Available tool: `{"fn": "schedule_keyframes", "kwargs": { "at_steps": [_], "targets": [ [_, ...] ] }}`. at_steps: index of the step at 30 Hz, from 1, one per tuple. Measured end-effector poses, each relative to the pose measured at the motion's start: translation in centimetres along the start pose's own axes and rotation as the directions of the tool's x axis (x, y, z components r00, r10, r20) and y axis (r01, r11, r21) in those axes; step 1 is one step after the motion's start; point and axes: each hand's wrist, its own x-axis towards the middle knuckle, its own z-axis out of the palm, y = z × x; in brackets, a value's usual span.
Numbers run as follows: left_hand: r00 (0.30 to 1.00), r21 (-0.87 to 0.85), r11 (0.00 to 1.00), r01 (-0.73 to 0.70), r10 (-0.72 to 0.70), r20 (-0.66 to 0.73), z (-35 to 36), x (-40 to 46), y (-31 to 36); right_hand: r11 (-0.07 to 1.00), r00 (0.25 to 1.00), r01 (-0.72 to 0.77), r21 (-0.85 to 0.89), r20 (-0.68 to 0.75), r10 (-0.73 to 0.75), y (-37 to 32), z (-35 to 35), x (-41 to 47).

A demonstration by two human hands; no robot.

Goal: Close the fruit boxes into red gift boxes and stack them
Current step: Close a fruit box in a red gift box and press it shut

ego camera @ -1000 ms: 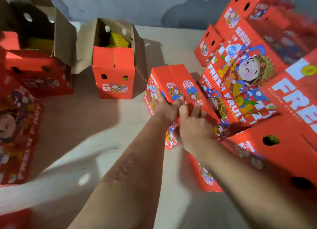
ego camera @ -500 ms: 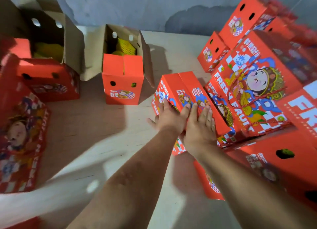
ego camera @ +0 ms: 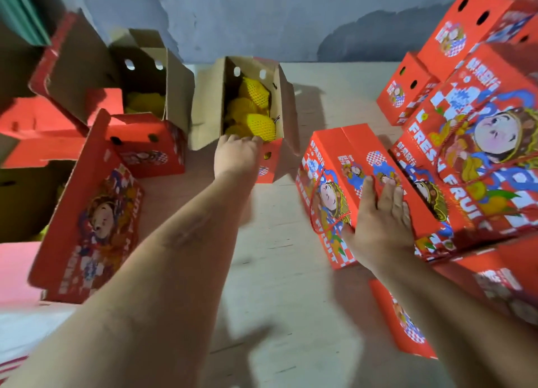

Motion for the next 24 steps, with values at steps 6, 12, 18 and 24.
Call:
{"fn": "schedule_keyframes", "kwargs": {
  "at_steps": [6,12,18,24],
  "targets": [
    [0.997,-0.035,0.998,-0.052,0.054,0.048,-0.7,-6.8,0.8,1.0,0.999,0.003,0.005,0.045,-0.003,-0.2,-0.6,0.1],
    [0.998,-0.104,0.994,-0.026,0.031,0.049,-1.0,-19.0,3.2,0.967,0.974,0.193,0.167,0.087,-0.21,-4.4,-3.5,-5.5],
    [0.996,-0.118,0.99,-0.078,0.082,0.024,0.0,-29.6,6.2,0.786,0.839,0.541,0.3,-0.129,-0.529,-5.3,-0.7,-19.8],
    [0.994,-0.273,0.961,-0.038,0.008,-0.113,-1.8,-39.4,11.8,0.828,0.852,0.517,0.219,-0.227,-0.472,1.7,-0.1,-25.3]
  ]
}}
